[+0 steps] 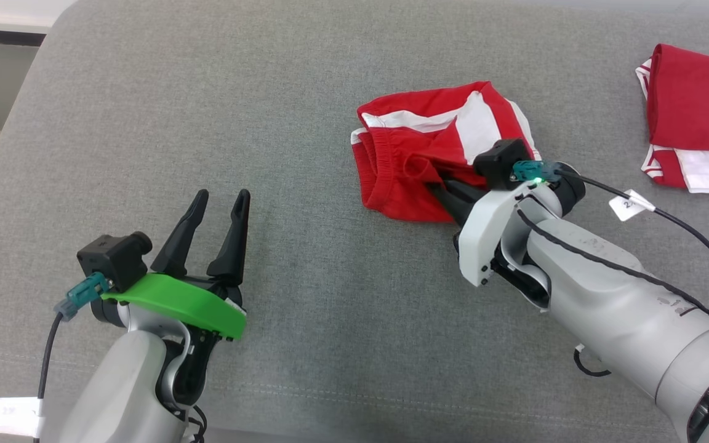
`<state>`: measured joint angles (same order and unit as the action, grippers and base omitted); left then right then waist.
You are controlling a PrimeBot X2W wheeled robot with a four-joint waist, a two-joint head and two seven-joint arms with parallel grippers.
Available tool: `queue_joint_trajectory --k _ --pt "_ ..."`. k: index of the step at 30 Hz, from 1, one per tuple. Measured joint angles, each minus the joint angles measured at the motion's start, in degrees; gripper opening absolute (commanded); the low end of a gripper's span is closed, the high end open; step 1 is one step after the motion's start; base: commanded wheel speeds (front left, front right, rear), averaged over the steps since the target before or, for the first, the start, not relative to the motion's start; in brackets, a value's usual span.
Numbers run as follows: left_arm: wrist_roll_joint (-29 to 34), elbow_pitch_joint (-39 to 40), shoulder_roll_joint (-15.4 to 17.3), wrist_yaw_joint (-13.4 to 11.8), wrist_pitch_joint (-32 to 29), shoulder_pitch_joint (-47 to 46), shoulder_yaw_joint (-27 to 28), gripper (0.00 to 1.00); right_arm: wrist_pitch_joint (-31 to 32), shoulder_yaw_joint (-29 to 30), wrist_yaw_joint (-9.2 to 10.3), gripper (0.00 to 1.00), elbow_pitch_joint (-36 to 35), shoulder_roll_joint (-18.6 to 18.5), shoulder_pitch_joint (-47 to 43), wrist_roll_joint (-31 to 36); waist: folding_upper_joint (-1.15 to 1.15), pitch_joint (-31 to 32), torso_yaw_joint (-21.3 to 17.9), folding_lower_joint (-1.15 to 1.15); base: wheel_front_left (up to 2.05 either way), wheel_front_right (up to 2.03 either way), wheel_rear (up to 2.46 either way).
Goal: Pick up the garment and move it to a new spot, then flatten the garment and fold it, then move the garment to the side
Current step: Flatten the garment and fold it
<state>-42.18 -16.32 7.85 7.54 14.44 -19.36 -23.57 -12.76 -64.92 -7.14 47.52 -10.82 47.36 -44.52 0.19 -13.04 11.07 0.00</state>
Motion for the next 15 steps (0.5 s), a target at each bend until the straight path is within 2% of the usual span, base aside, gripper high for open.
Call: queue_joint_trajectory --k 7,8,9,10,11,15 --pt "0.0 0.02 -0.01 0.0 0.0 0.03 -0.37 1.0 1.08 -2.18 0.0 0.01 3.12 0.26 0.97 2.46 0.0 -0.04 0.13 0.0 0.0 0.0 0.0" --pt "0.0 0.02 -0.01 0.0 0.0 0.03 -0.41 1.0 1.3 -2.22 0.0 0.21 3.45 0.4 1.26 2.46 0.0 -0.05 0.19 0.0 0.0 0.0 0.0" --pt "0.0 0.02 -0.02 0.0 0.0 0.03 -0.42 1.0 1.3 -2.23 0.0 0.49 3.66 0.56 1.54 2.46 0.0 -0.04 0.26 0.0 0.0 0.0 0.0" --pt "0.0 0.02 -0.05 0.0 0.0 0.03 -0.4 1.0 1.29 -2.23 0.0 0.85 3.77 0.8 1.71 2.46 0.0 -0.02 0.34 0.0 0.0 0.0 0.0" --pt "0.0 0.02 -0.09 0.0 0.0 0.03 -0.36 1.0 1.27 -2.23 0.0 1.0 3.88 1.04 1.74 2.46 0.0 0.01 0.42 0.0 0.0 0.0 0.0" --pt "0.0 -0.15 -0.26 0.0 0.0 0.12 0.12 1.0 1.21 -2.64 0.0 1.0 4.32 1.65 1.68 2.27 0.0 0.62 0.6 0.0 0.0 0.0 0.0"
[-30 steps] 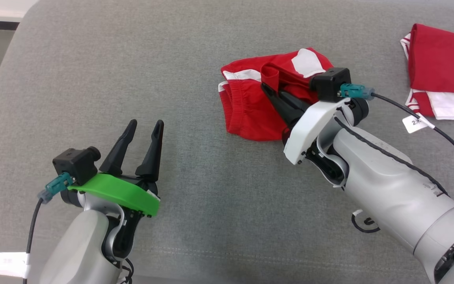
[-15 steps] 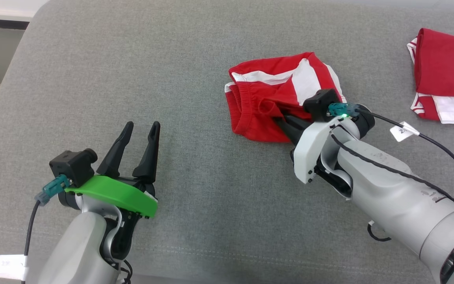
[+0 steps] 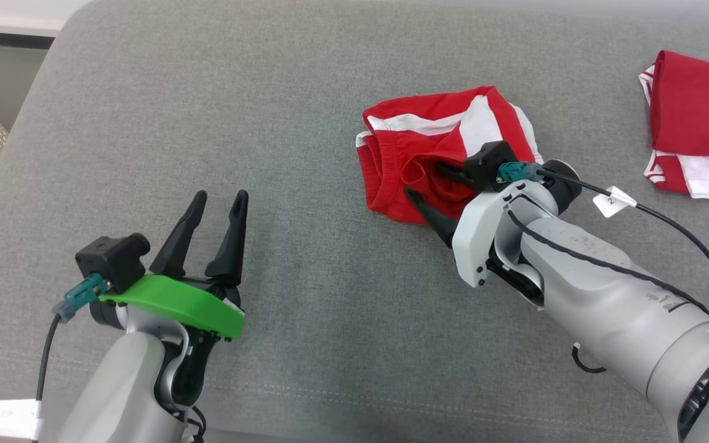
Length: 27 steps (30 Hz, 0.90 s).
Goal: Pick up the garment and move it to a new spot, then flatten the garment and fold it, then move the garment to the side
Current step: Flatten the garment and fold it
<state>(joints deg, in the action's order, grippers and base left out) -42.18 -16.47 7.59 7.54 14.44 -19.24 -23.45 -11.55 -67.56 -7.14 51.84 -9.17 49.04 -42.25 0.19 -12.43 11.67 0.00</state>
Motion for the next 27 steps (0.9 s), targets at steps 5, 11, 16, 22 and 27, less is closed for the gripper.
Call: queue_joint_trajectory --k 5,11,16,22,27 --pt "0.0 -0.42 0.26 0.0 0.0 1.46 1.26 1.0 0.02 -0.3 0.0 1.0 -0.03 0.42 -1.16 -1.71 0.0 1.18 -0.74 0.0 0.0 0.0 0.0" --pt "0.01 -0.46 0.63 0.0 0.0 2.16 1.8 1.0 -0.02 -0.45 0.0 1.0 -0.6 0.12 -4.5 -4.28 0.0 2.37 -3.17 0.0 0.0 0.0 0.0" --pt "0.01 -0.76 0.74 0.0 0.0 3.39 1.85 1.0 -1.03 0.58 0.0 1.0 -3.18 -0.9 -7.32 -6.89 0.0 3.39 -4.56 0.0 0.0 0.0 0.0" --pt "0.01 -0.59 1.25 0.0 0.0 4.07 2.79 1.0 -2.29 3.59 0.0 1.0 -6.79 -3.83 -8.73 -8.67 0.0 4.25 -5.99 0.0 0.0 0.0 0.0" --pt "0.02 -0.13 1.49 0.0 0.0 4.84 2.99 1.0 -2.87 11.59 0.01 1.0 -12.16 -5.67 -10.97 -16.57 0.0 4.26 -6.79 0.0 0.0 0.0 0.0"
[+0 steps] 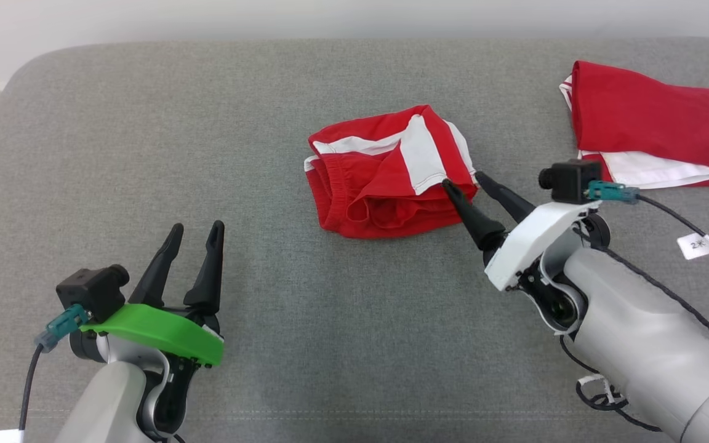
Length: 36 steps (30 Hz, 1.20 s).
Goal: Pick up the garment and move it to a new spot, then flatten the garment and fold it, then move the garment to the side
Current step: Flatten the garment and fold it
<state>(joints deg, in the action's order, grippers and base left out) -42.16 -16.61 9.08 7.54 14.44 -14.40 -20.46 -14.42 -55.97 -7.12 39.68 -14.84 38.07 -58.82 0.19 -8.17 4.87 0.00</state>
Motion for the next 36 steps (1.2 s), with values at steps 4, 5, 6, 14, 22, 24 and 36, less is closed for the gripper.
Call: queue_joint_trajectory --k 4,5,6,14,22,24,36 --pt "0.08 0.57 0.23 0.0 0.0 0.08 -0.09 1.0 0.01 4.99 0.0 1.0 -2.2 -0.93 -1.22 -4.53 0.0 -0.85 -0.43 0.0 0.0 0.0 0.0" --pt "0.08 0.7 0.24 0.0 0.0 0.08 -0.1 1.0 0.01 6.41 0.0 1.0 -2.48 -1.37 -1.33 -5.63 0.0 -1.13 -0.5 0.0 0.0 0.0 0.0" --pt "0.1 0.81 0.24 0.0 0.0 0.08 -0.15 1.0 0.01 7.51 0.0 1.0 -2.55 -1.76 -1.33 -6.38 0.0 -1.43 -0.55 0.0 0.0 0.0 0.0" --pt "0.18 1.12 0.22 0.0 0.0 -0.08 -1.72 1.0 0.01 9.4 0.0 1.0 -2.24 -1.97 -2.14 -10.8 0.0 -3.57 -0.13 0.0 0.0 0.0 0.0" --pt "0.18 0.96 0.19 0.0 0.0 -0.81 -1.62 1.0 0.78 8.32 0.0 1.0 -1.38 -1.21 -2.36 -11.99 0.0 -4.72 2.07 0.0 0.0 0.0 0.0" --pt "0.18 0.89 0.23 0.0 -0.01 -0.81 -1.49 1.0 0.97 7.89 0.0 1.0 -1.34 -0.75 -2.29 -12.36 0.0 -4.85 2.33 0.0 0.0 0.0 0.0" --pt "0.18 0.64 0.2 0.0 0.0 -0.85 -1.41 1.0 1.88 7.08 0.0 0.0 -0.45 -0.69 -1.24 -12.36 0.0 -4.94 3.15 0.0 0.0 0.0 0.0"
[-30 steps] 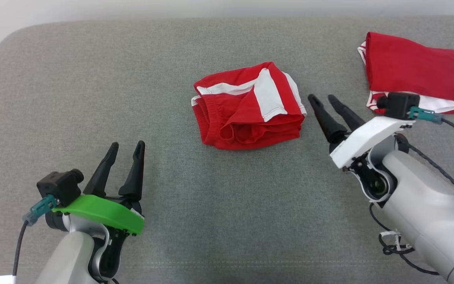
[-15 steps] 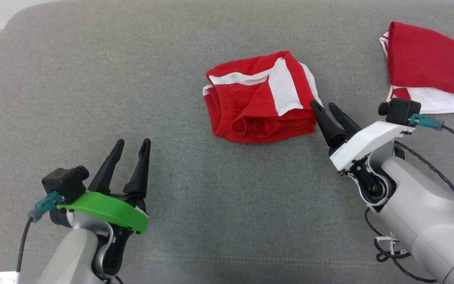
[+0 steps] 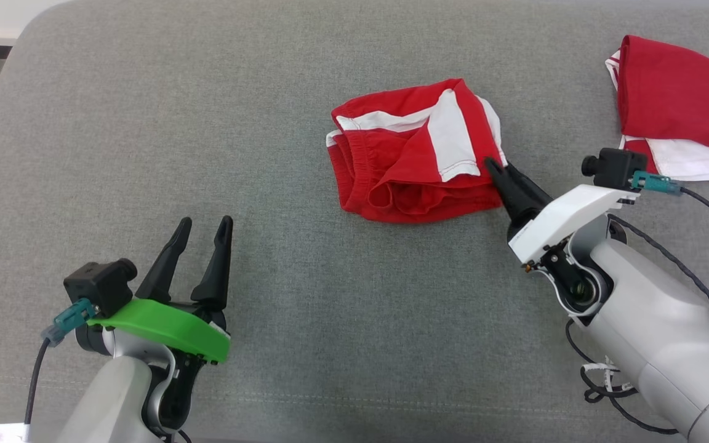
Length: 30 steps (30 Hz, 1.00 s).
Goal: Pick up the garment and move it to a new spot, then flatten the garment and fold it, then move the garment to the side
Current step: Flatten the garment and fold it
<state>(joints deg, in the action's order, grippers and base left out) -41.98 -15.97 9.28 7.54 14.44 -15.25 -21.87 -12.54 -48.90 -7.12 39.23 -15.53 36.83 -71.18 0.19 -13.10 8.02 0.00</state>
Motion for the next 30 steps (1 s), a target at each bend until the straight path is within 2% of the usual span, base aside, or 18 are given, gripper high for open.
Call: queue_joint_trajectory --k 10,13,18,26,30 --pt "0.0 -0.24 -0.29 0.0 -0.01 -0.1 -0.41 1.0 -0.11 0.41 0.0 0.0 -1.38 0.01 1.86 -0.18 0.0 0.37 0.3 0.0 0.0 0.0 0.0" --pt "-0.02 -0.25 -1.15 0.0 -0.01 -0.14 -0.97 1.0 -0.11 1.68 0.0 0.0 -2.69 0.15 2.91 -2.81 0.0 0.48 1.14 0.0 0.0 0.0 0.0" --pt "-0.2 -0.23 -1.46 0.0 -0.01 -0.18 -1.65 1.0 0.18 1.96 0.0 0.0 -3.16 0.35 6.5 -3.1 0.0 0.23 2.64 0.0 0.0 0.0 0.0" --pt "-0.63 -0.1 -3.05 0.0 -0.01 -1.27 -2.31 1.0 3.82 2.13 0.0 0.0 0.79 0.64 11.77 -3.49 0.0 -1.19 5.89 0.0 0.0 0.0 0.0" --pt "-0.67 -0.07 -3.47 0.0 -0.01 -1.49 -2.66 1.0 7.13 0.27 0.09 0.0 4.21 0.49 13.56 -2.7 0.0 -2.36 8.24 0.0 0.0 0.0 0.0"
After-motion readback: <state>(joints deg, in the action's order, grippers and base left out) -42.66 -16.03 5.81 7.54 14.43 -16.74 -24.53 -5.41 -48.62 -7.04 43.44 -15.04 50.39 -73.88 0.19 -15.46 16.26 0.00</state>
